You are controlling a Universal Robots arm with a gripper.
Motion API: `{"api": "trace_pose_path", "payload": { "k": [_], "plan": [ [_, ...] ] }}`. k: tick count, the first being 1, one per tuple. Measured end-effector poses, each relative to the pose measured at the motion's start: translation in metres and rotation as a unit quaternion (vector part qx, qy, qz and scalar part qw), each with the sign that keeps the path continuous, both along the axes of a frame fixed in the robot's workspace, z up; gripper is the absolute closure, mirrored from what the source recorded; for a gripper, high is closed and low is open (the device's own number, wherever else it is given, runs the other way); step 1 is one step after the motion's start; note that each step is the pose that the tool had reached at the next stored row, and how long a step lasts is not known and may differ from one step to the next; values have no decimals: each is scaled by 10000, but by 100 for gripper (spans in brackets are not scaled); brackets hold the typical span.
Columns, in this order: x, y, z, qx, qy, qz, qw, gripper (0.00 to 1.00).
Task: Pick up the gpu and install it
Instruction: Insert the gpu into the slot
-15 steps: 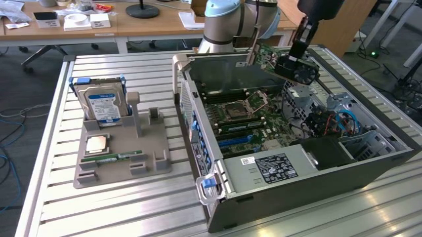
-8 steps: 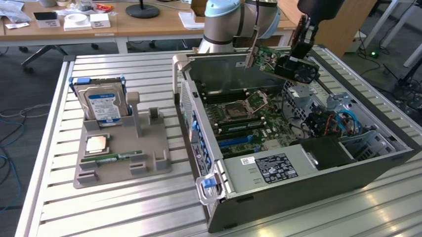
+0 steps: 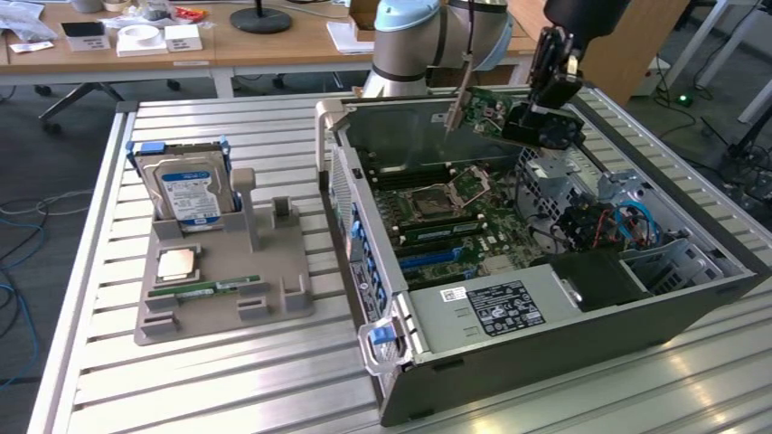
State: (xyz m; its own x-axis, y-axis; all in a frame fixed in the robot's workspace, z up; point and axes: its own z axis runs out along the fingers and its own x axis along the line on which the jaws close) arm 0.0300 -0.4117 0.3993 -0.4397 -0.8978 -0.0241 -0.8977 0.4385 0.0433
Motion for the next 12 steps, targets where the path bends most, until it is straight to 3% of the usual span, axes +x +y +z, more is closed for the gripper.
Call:
{"api": "trace_pose_path", "payload": {
  "k": [6,12],
  "plan": [
    [0,0,-3,0,0,544,9985,74],
    [0,0,-5,-1,0,1048,9945,74]
  ]
}}
